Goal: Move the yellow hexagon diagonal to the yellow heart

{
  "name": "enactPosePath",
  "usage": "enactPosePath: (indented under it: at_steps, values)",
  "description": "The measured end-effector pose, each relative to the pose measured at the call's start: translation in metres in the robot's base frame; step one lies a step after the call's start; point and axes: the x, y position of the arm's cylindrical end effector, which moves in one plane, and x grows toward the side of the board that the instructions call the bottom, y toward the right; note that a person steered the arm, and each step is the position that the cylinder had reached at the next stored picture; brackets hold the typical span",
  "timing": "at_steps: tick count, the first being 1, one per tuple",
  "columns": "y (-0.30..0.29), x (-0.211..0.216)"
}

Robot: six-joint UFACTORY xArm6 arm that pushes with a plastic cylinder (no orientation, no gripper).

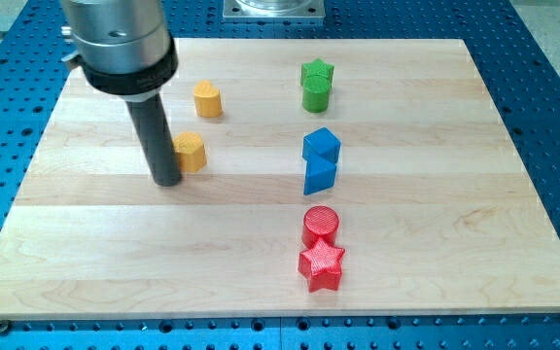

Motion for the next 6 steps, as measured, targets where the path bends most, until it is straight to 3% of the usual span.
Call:
enactPosePath:
  at_steps: [1,2,3,4,6]
  values:
    - [0.01,-0.028]
    - [0.031,-0.003]
    - [0.056,-0.008]
    - [0.054,-0.054]
    - [0.032,-0.087]
